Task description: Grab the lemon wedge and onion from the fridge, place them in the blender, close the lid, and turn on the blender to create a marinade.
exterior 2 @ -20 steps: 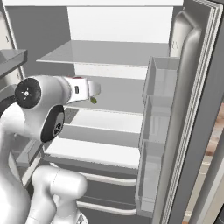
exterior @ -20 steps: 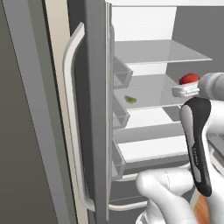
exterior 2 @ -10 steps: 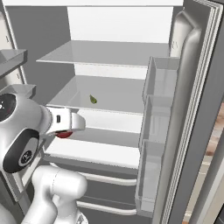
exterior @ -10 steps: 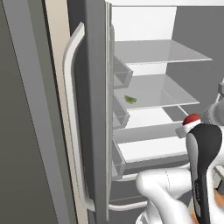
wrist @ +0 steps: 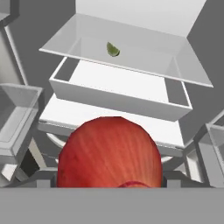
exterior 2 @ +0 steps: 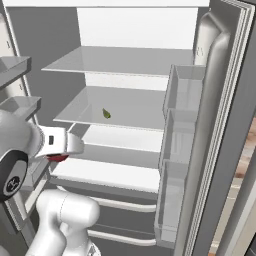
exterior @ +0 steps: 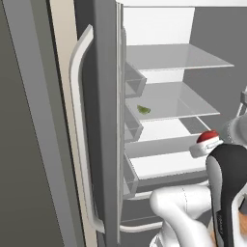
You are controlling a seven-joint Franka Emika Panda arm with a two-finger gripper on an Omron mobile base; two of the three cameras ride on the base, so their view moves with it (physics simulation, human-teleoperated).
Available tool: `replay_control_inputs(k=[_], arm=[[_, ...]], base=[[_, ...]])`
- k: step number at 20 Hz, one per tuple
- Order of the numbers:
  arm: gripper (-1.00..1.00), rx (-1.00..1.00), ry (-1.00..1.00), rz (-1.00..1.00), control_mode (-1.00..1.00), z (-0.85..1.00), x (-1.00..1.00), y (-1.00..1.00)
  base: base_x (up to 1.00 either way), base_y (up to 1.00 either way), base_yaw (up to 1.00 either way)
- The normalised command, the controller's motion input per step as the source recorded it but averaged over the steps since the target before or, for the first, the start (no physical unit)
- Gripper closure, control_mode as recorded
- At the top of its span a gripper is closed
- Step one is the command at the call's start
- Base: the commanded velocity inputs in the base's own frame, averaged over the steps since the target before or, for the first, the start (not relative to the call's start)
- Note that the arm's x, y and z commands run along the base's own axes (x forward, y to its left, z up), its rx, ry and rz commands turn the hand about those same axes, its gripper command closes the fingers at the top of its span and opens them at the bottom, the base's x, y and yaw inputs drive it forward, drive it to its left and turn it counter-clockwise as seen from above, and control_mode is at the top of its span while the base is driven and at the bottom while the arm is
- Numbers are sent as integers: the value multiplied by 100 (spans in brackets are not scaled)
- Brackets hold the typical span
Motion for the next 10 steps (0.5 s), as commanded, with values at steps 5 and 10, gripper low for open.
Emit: replay_control_inputs(k=[5, 10], arm=[[100, 0, 0, 0, -100, 0, 0, 22], [100, 0, 0, 0, -100, 0, -5, 0]], base=[[0, 0, 0], [0, 0, 0]])
